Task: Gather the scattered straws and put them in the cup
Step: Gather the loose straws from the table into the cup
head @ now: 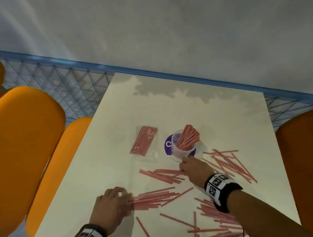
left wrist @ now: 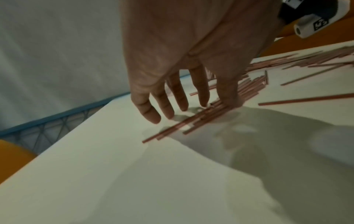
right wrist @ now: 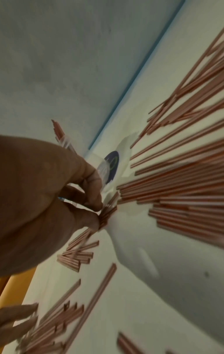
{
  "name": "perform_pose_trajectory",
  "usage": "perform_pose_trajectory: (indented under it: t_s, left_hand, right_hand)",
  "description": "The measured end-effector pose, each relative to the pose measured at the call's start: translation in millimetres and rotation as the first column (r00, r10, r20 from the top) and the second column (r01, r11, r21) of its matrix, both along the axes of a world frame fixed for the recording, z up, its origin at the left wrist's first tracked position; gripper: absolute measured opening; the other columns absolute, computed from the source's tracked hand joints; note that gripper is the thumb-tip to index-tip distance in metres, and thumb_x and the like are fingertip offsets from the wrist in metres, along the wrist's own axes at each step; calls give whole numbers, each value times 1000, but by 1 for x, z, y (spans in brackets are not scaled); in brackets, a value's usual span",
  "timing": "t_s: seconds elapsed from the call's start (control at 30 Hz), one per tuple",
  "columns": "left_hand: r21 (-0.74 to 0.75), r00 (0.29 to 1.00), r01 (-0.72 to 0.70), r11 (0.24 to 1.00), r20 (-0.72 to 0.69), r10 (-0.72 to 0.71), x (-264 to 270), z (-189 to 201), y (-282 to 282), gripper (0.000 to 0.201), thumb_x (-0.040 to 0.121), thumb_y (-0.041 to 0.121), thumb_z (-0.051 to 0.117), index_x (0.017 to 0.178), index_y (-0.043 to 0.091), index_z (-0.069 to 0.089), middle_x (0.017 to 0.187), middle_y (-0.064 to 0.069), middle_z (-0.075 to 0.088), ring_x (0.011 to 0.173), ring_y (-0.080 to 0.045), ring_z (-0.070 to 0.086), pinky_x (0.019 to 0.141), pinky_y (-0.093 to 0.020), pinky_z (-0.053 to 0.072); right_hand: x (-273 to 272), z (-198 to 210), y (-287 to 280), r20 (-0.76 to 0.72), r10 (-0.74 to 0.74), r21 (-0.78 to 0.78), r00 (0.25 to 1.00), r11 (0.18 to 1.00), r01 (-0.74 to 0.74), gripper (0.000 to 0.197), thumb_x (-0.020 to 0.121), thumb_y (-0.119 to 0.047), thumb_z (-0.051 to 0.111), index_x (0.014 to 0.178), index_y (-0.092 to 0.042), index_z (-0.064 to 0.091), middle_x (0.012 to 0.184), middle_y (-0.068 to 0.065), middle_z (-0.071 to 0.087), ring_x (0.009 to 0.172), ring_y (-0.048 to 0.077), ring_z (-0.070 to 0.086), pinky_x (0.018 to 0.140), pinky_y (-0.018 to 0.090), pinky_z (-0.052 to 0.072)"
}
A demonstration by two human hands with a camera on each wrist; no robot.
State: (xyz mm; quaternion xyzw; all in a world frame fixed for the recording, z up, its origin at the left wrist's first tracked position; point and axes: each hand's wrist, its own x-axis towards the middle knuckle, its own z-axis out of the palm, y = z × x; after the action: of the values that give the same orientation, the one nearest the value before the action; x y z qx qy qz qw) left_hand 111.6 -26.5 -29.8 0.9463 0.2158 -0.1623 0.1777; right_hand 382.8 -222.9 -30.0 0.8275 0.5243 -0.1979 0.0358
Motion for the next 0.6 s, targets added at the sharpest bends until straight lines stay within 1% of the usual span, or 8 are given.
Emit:
perform_pose_trajectory:
  t_s: [0.03, 0.1, 0.23, 0.3, 0.37, 0.43, 0.5, 0.6]
  left_hand:
    - [14, 1000, -6, 1000, 26, 5, -3, -3, -2, 47, 61, 43, 83, 104, 44, 64, 108, 15, 65, 93, -17, 62, 68, -36, 51]
    - [43, 996, -20, 999, 91, 16, -3, -7, -6, 42, 61, 45, 83, 99, 45, 65, 102, 17, 65, 90, -16, 62, 65, -34, 50]
    - [55, 983, -19, 998, 185, 9, 3, -11, -11, 33, 62, 45, 83, 91, 46, 67, 93, 19, 64, 85, -15, 62, 64, -33, 49]
    - [30, 980, -19, 999, 198, 12, 7, -11, -14, 30, 63, 41, 84, 88, 45, 68, 89, 18, 64, 83, -16, 61, 63, -33, 47]
    - [6, 981, -12, 1000, 196, 10, 13, -10, -20, 27, 64, 38, 84, 86, 45, 71, 85, 18, 64, 80, -15, 61, 62, -32, 44]
    - [-7, 978, -6, 1000, 207, 8, 21, -9, -29, 24, 66, 38, 83, 86, 44, 72, 82, 16, 64, 79, -16, 60, 62, -31, 39]
    - [-20, 969, -6, 1000, 245, 10, 29, -5, -36, 17, 73, 38, 78, 89, 41, 72, 84, 13, 64, 83, -18, 58, 65, -33, 39]
    - [-48, 955, 15, 999, 298, 0, 27, 5, -36, 15, 79, 37, 72, 94, 38, 71, 91, 11, 64, 89, -17, 55, 70, -34, 40]
  right_hand:
    - [-2, -5, -2, -5, 28, -6, 1000, 1000, -28, 17, 89, -2, 55, 103, -12, 61, 109, 6, 57, 102, 26, 52, 77, 37, 51]
    - [-9, -13, -8, -15, 43, -11, 999, 999, -43, 14, 89, -6, 57, 101, -13, 59, 105, 4, 56, 99, 25, 50, 74, 37, 50]
    - [-22, -13, -18, -20, 18, 22, 1000, 1000, -18, 13, 88, -14, 58, 101, -17, 57, 101, 0, 56, 92, 19, 49, 72, 29, 48]
    - [-24, -6, -11, -18, -50, 86, 999, 995, 51, 11, 90, -15, 55, 102, -16, 56, 101, -1, 55, 92, 17, 48, 72, 24, 45]
    - [-24, -3, 2, -13, -108, 103, 994, 989, 109, 11, 93, -14, 51, 104, -15, 54, 103, 1, 54, 95, 18, 48, 79, 29, 48]
    - [-27, -1, 15, 17, -129, 28, 991, 991, 129, 15, 92, -11, 51, 107, -14, 53, 107, 3, 54, 100, 22, 49, 85, 36, 48]
    - [-36, 2, 23, -23, -106, -35, 994, 994, 106, 17, 93, -9, 50, 108, -14, 52, 109, 4, 53, 101, 24, 47, 86, 38, 47]
    - [-49, 16, 11, -47, -75, 28, 996, 997, 77, 22, 94, -23, 50, 115, -16, 51, 114, 3, 51, 103, 23, 44, 86, 39, 46]
